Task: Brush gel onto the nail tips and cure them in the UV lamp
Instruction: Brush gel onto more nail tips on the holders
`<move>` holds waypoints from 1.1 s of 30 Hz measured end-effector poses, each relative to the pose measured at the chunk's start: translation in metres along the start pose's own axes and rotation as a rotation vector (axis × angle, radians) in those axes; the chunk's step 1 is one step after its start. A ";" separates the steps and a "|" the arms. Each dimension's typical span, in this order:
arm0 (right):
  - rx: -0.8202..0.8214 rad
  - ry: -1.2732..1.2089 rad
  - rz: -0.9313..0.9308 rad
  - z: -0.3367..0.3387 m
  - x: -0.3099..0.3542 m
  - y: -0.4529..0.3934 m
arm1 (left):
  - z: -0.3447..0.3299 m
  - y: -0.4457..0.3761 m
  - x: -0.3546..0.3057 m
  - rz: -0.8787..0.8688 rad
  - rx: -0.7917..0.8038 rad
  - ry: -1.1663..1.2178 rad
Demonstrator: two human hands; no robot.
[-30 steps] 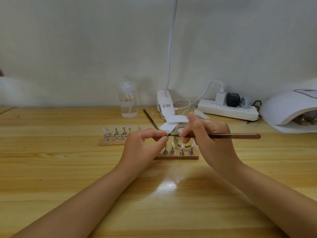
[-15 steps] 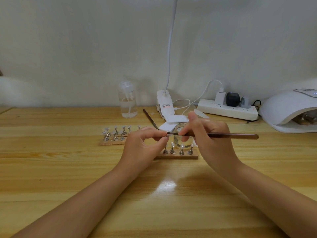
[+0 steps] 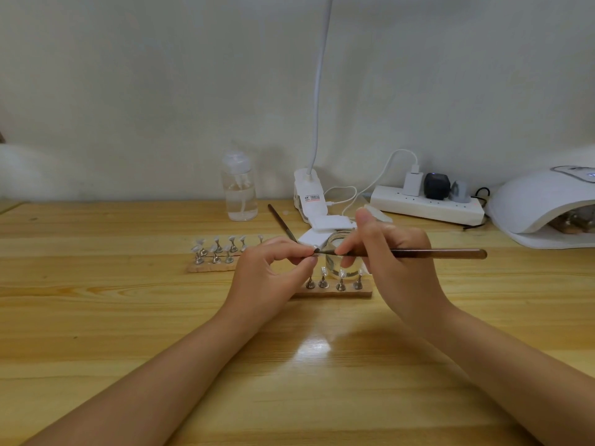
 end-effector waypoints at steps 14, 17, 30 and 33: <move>0.001 0.009 0.004 -0.001 0.001 0.001 | 0.001 0.000 -0.001 0.014 -0.001 -0.011; -0.031 -0.034 -0.038 0.001 -0.001 0.000 | 0.002 0.000 -0.001 0.032 -0.014 0.007; -0.042 -0.055 -0.072 0.002 0.000 0.000 | 0.002 0.000 0.000 0.046 -0.009 0.027; -0.056 -0.070 -0.089 0.003 -0.001 0.000 | 0.002 0.000 0.000 0.041 -0.007 0.034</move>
Point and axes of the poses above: each hand's wrist, its own y-axis away from the middle knuckle, its own z-axis out of the back of the hand, x = y × z, the point moved 3 cm from there along -y, towards the middle knuckle, and after that the axes turned 7 degrees about -x, right-handed, at the moved point
